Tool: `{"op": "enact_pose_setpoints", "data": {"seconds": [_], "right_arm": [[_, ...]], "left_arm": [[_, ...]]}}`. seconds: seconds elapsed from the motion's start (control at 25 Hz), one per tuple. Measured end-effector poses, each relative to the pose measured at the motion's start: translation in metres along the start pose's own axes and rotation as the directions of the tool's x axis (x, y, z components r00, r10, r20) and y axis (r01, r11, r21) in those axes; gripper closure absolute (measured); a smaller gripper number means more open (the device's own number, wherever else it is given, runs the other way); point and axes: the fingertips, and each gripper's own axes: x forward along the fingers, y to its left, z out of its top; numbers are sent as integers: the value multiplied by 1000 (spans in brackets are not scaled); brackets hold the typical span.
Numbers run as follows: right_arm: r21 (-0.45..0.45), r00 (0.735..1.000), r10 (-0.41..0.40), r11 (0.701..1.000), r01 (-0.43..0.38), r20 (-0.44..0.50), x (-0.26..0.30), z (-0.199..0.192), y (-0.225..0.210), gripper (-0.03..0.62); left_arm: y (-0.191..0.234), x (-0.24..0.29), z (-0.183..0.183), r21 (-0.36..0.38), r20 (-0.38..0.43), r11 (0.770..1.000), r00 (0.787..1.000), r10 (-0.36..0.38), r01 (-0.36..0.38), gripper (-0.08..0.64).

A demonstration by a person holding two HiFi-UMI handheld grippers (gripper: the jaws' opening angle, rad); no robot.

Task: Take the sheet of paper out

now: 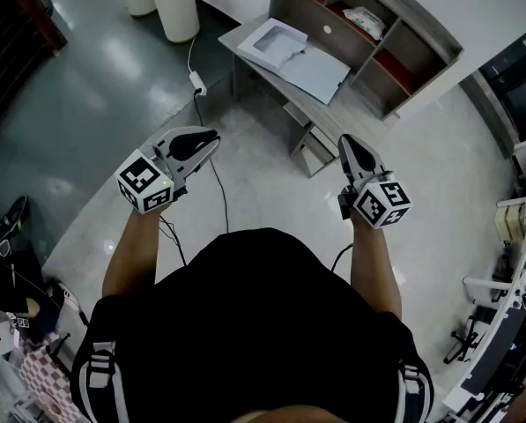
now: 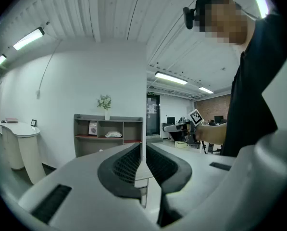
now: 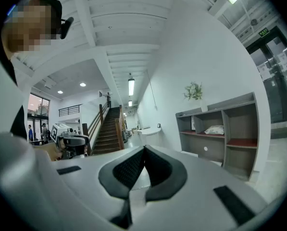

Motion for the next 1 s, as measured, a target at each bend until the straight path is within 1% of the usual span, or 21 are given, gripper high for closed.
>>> {"op": "enact_pose_setpoints", "data": {"seconds": [0.4,0.6,0.8,1.0], "right_arm": [[5,1000,9,1000,-9,-7,14,-1,12,578],[35,1000,14,999,-15,26,17,6,13,577],[46,1000,6,999,-6,12,18,8,6,577],[78,1000,-5,997,5,-5,24,-2,-13,577]], "left_arm": [[18,-20,2,1,1,1000,1000,18,-18,505],[24,-27,-1,-4,7,1000,1000,24,-24,505],[28,-24,-4,-19,5,999,1000,27,-27,505],[35,-9,-8,-19,-9,1000,1000,23,-23,505]]}}
